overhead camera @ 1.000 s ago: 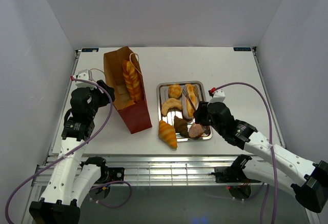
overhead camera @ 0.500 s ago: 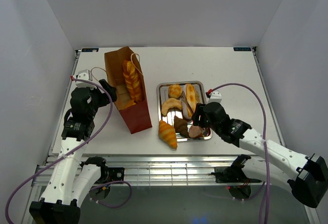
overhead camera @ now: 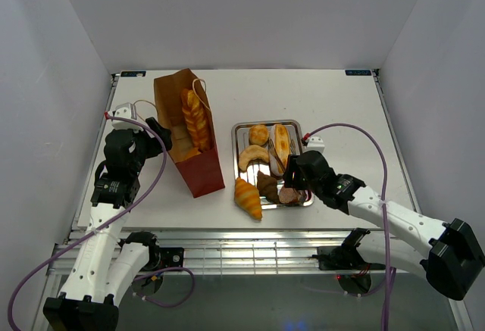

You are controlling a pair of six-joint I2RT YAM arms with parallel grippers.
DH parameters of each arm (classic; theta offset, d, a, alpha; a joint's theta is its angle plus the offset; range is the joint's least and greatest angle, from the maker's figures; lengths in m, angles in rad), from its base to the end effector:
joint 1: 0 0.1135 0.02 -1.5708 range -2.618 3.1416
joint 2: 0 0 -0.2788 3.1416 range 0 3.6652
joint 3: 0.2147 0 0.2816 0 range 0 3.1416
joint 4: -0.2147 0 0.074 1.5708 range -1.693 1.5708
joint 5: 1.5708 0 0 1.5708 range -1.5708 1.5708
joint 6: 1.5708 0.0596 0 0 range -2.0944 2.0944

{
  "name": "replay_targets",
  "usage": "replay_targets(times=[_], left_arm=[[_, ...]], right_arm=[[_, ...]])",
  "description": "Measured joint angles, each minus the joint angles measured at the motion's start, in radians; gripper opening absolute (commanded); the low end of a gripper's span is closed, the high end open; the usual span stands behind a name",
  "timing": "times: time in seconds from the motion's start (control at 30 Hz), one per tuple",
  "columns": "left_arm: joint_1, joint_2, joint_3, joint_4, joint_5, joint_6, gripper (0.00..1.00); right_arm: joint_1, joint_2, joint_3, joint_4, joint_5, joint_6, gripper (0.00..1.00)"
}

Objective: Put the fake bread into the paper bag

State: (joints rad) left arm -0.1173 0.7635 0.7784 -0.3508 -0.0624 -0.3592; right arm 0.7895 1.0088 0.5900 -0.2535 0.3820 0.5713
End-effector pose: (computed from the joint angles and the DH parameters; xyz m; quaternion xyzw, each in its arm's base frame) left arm 0.2178 -0.0219 0.3264 -0.1163 0.8068 -0.1119 0.5683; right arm 0.1907 0.1607 0.2118 -0.0143 0.8881 0.1353 0.4390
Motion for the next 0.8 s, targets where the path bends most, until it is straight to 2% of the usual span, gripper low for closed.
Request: replay_targets(times=[0.33,0.4,0.43,0.5,0.6,0.8], left_arm=[[0.0,0.0,0.0,0.0,0.0,0.0,0.86],[0.0,0.0,0.0,0.0,0.0,0.0,0.86],[0.0,0.0,0.0,0.0,0.0,0.0,0.86],[0.0,0.0,0.0,0.0,0.0,0.0,0.86],[0.0,0.0,0.0,0.0,0.0,0.0,0.86],[0.0,0.002,0.0,0.0,0.001,0.0,0.86]], right_arm=[[-0.003,0.021,0.0,0.004,-0.009,0.017,0.6],[-0.003,0.033,0.0,0.01,-0.015,0.021,0.57],[-0.003,0.039,0.0,0.012,-0.017,0.024,0.5],[-0.003,0.043,0.0,0.014,-0.022,0.024,0.43],[-0.003,0.042,0.002,0.015,-0.029,0.021,0.38],[-0.004,-0.026,0.042,-0.039,-0.016,0.016,0.35]])
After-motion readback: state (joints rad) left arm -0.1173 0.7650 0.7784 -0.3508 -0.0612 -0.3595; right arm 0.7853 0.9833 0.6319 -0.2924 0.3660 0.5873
